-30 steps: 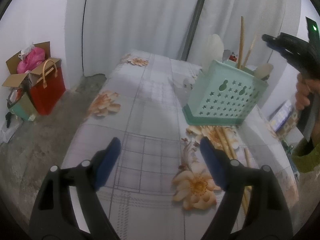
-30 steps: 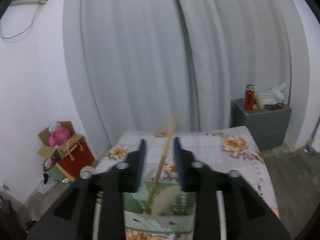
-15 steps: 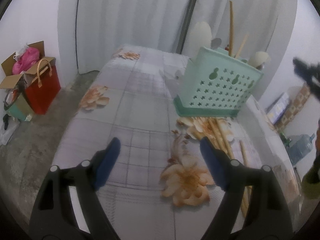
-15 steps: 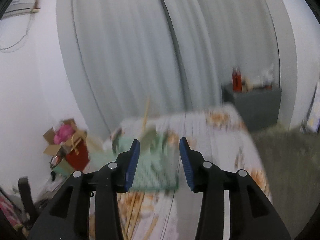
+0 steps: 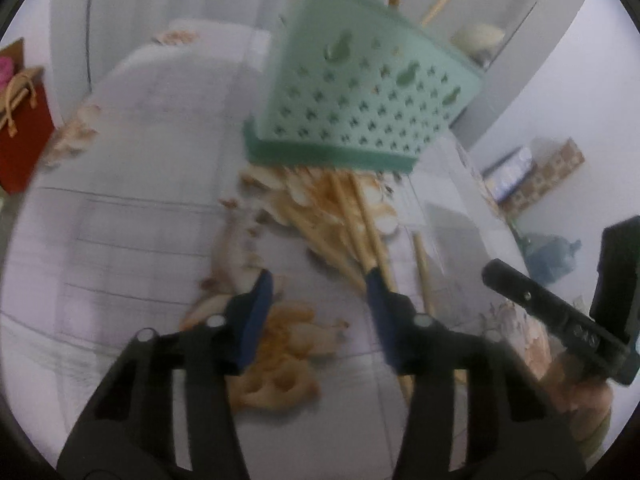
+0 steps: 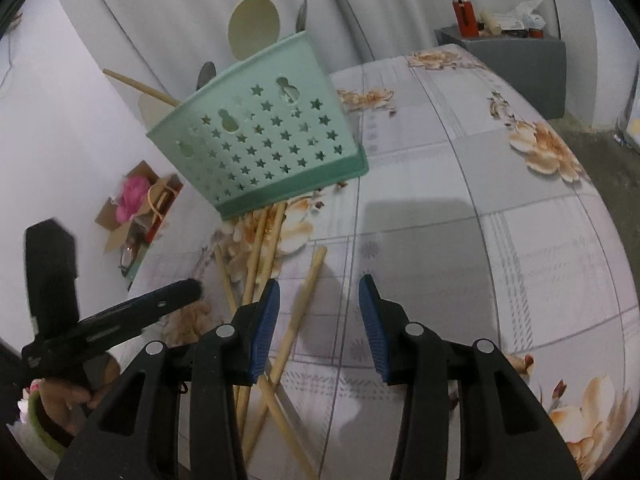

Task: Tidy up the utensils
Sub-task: 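Grasp another wooden chopstick with the left tool while the right tool grasps one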

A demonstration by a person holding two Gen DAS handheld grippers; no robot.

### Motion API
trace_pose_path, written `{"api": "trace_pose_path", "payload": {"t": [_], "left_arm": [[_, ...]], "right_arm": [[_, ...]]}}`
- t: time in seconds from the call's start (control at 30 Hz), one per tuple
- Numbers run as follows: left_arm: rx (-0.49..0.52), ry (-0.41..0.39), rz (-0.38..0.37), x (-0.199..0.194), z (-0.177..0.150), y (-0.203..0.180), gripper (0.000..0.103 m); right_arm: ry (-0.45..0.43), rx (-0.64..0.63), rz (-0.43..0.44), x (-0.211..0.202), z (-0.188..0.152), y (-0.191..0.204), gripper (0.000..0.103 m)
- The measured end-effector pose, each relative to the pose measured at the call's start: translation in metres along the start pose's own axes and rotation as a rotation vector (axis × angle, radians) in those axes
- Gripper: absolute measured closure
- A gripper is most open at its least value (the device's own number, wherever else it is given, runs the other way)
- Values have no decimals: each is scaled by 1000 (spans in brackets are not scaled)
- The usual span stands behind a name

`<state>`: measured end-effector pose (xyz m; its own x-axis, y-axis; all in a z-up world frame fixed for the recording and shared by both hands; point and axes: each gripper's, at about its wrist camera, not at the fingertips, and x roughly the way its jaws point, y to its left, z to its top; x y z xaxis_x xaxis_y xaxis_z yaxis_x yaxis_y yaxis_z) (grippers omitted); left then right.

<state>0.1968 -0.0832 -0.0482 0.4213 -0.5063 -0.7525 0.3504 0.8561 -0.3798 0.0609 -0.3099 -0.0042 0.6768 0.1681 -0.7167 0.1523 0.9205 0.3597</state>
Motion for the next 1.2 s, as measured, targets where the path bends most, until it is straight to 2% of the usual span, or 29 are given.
{"api": "trace_pose_path", "payload": {"t": [0.07, 0.2, 0.47, 0.6, 0.77, 0.9, 1.07, 1.2], "left_arm": [[8, 45, 6, 14, 3, -6, 68], [16, 59, 30, 25, 11, -15, 72], [90, 87, 110, 42, 27, -28, 98], [98, 102, 84, 42, 32, -22, 99], [113, 98, 91, 41, 33, -16, 99], [120, 83, 122, 34, 28, -10, 99], [83, 39, 173, 15, 10, 2, 99], [74, 6, 188, 7, -3, 6, 99]], "right_arm": [[9, 7, 10, 1, -2, -3, 62], [15, 6, 13, 0, -3, -4, 62], [21, 21, 26, 1, -6, -7, 62], [25, 22, 28, 2, -6, -7, 62], [48, -1, 43, 7, -2, -1, 62], [91, -67, 29, 20, -2, 14, 62], [139, -135, -21, 37, -6, 28, 63], [136, -202, -74, 44, -8, 39, 73]]}}
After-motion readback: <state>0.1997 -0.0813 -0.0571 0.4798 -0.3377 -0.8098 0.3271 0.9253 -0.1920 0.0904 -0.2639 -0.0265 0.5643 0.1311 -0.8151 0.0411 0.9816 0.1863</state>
